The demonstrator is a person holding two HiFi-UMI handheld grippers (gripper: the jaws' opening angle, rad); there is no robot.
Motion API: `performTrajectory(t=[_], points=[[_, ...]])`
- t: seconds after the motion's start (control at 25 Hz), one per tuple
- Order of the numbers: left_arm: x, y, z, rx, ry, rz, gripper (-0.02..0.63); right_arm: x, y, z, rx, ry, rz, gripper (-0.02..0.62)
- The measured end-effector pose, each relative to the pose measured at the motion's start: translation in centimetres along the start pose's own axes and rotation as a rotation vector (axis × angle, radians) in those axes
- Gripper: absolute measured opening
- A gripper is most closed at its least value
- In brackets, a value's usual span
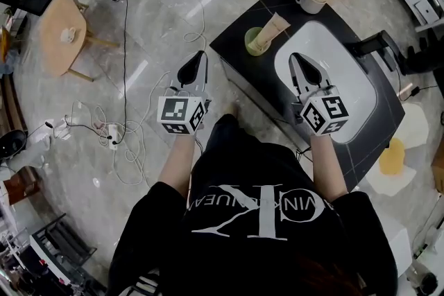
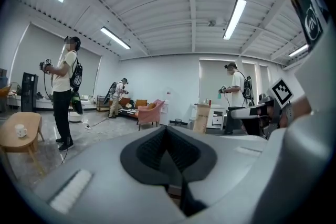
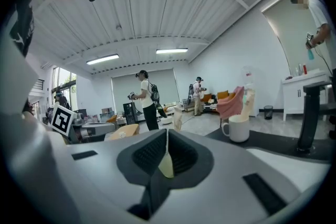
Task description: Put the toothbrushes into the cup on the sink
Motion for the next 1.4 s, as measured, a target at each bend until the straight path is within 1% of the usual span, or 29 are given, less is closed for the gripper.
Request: performTrajectory(t=[0.64,1.16,1.4], points=[[-1.7,-2.4,-0.3,-0.044,0.022,0.06,0.011,-1.6,-1.4,-0.6,0.004,-0.046,0.058,0.02],[-2.9,-3.3,-0.9,-0.052,0.038,0.088,0.011,-3.3,-1.6,-1.0,0.016,-0.071,0.109,0.02],[-3.0,-3.4,-1.5,-0.051,0.033,0.102,0.011,-3.7,-1.4,-1.2,0.025,-0.083,0.125,0.019]])
Point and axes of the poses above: the fingertips, and each gripper's own axes: y forward along the fingers, z to its right, x out of its underside, the point moved 10 cm from there along -y, backward along the fingers, and after that the axes turned 3 degrees about y, right-handed, at the moved point
